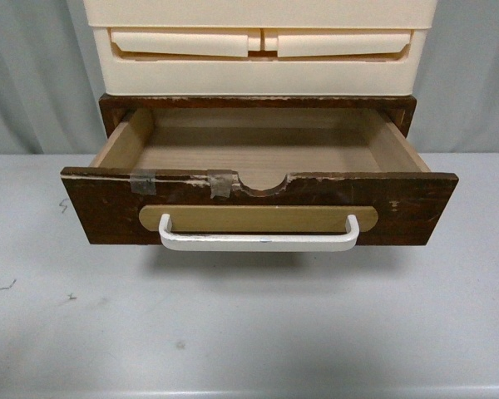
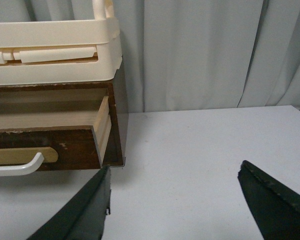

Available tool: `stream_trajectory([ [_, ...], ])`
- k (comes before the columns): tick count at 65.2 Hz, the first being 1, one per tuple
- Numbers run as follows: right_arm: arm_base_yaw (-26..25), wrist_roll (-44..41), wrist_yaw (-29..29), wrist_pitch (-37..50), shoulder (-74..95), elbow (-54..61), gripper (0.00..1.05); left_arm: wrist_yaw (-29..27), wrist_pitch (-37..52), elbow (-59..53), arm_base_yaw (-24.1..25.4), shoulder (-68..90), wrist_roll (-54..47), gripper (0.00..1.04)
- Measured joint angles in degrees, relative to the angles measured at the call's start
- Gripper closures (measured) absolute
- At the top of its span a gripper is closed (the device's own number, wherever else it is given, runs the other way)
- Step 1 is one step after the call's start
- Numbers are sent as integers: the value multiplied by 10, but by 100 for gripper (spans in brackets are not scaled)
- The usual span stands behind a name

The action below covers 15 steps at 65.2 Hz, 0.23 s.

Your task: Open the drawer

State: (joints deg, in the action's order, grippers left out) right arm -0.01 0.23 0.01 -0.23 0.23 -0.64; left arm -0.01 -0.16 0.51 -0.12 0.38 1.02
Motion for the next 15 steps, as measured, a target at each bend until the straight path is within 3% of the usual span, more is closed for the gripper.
stream_trajectory([
  [6,0,0,0,0,0,0,5,0,0,0,0,0,0,9],
  [8,0,0,0,0,0,0,5,0,0,0,0,0,0,5],
  [15,0,0,0,0,0,0,7,0,0,0,0,0,0,7],
])
